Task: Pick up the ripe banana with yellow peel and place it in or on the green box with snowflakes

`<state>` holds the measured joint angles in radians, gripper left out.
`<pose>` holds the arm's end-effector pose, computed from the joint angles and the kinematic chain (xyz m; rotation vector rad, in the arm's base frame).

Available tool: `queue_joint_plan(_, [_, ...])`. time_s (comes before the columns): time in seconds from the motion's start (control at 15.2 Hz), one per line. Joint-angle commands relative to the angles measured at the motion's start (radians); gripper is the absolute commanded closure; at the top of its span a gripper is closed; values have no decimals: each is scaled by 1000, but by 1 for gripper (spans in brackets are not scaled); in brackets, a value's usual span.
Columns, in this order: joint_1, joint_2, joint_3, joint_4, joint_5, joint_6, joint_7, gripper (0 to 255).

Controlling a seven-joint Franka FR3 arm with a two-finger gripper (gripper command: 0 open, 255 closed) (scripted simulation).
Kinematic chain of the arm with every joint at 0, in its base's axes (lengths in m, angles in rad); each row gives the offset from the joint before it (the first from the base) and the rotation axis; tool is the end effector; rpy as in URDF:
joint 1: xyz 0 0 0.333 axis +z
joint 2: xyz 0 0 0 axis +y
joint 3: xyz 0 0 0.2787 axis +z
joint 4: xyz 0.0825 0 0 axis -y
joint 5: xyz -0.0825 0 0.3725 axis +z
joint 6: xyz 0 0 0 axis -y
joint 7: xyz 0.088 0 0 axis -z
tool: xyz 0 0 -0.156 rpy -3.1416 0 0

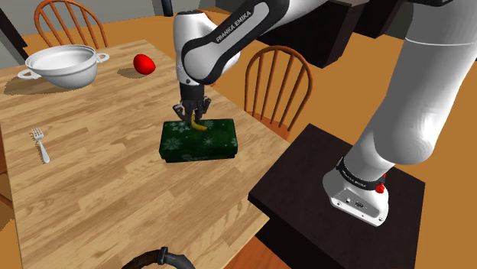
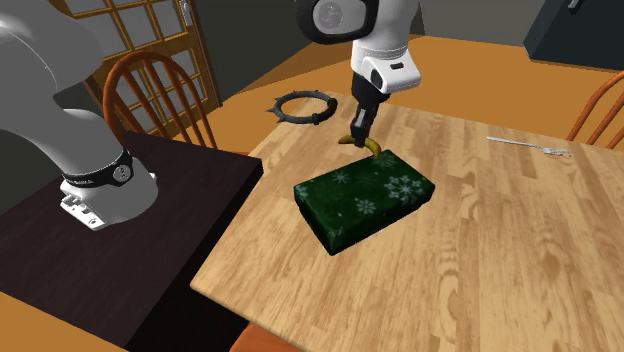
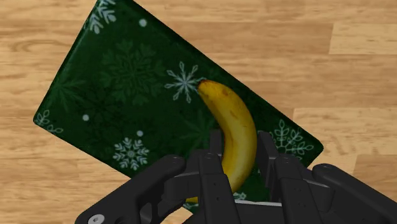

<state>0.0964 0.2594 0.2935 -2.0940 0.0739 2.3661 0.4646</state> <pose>0.5202 0.2202 0.2288 -3.0099 0.2066 0.0490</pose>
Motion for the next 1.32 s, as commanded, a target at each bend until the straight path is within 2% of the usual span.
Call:
queue_joint_plan(0.0, [-22, 38, -18, 60, -9, -28, -35, 255])
queue_joint_plan(0.07, [-35, 60, -27, 97, -14, -45, -56, 255])
queue_joint_plan(1.06, [-18, 201, -46, 72, -45, 118, -52, 255])
queue_joint_plan(1.25, [-18, 201, -46, 72, -44, 118, -52, 255])
